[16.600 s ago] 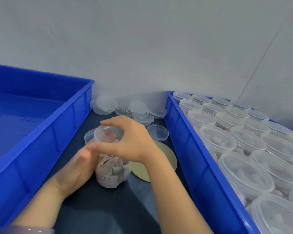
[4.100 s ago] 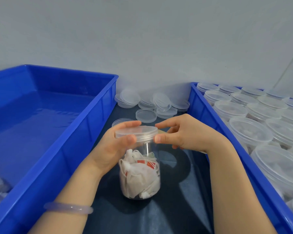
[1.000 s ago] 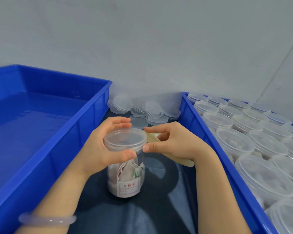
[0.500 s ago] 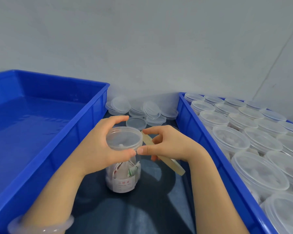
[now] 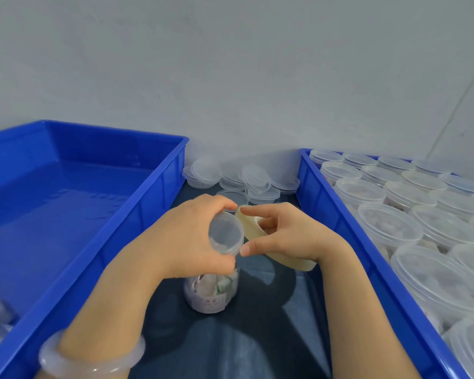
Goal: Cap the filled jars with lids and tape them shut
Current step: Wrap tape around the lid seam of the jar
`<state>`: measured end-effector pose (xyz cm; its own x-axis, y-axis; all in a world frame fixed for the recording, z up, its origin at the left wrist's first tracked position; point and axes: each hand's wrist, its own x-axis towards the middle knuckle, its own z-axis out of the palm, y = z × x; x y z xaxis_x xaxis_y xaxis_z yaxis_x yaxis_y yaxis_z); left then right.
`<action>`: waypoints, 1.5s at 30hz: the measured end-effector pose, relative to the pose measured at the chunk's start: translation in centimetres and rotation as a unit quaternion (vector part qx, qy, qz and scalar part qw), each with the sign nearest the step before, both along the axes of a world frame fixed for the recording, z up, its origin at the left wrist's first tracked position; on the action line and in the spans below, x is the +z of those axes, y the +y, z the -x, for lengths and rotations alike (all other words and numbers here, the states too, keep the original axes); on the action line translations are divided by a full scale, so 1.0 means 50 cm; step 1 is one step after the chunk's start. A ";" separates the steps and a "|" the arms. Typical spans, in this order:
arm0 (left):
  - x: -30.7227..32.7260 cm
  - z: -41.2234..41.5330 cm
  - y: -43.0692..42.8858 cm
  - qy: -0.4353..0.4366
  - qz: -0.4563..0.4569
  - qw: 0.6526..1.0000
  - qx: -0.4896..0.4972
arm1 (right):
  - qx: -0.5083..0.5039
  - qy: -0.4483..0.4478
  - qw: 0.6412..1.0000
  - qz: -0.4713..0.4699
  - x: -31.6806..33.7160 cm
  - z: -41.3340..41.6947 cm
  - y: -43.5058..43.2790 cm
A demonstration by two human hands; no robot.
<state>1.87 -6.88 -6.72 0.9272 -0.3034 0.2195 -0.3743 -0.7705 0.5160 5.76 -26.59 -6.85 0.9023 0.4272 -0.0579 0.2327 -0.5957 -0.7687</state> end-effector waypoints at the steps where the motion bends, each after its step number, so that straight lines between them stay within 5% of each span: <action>1: 0.001 -0.002 -0.009 -0.004 -0.022 1.000 0.004 | -0.001 -0.005 1.000 -0.001 -0.001 -0.001 0.000; 4: -0.006 -0.005 -0.032 -0.045 -0.100 0.994 0.021 | -0.010 -0.021 0.999 -0.029 -0.005 0.000 -0.005; 10: 0.000 -0.004 -0.021 0.016 -0.033 0.999 0.000 | -0.009 -0.014 0.994 -0.105 -0.023 0.032 -0.013; 15: 0.020 -0.001 -0.049 0.005 -0.125 0.992 0.005 | -0.008 -0.028 0.986 -0.162 -0.045 0.076 -0.011; 22: 0.006 0.014 -0.031 -0.045 -0.120 0.991 -0.036 | -0.044 -0.125 0.980 -0.148 -0.051 0.080 0.002; 34: 0.004 0.005 -0.049 -0.057 -0.125 0.990 -0.033 | -0.068 -0.159 0.984 -0.030 -0.042 0.089 0.003; 45: -0.004 0.002 -0.062 -0.078 -0.105 0.991 0.007 | -0.102 -0.282 0.951 -0.073 -0.090 0.140 0.034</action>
<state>1.80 -9.98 -6.90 0.8916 -0.3446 0.2936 -0.4252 -0.8602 0.2816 -1.24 -24.89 -11.35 0.8373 0.2069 0.5060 0.5239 -0.5685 -0.6344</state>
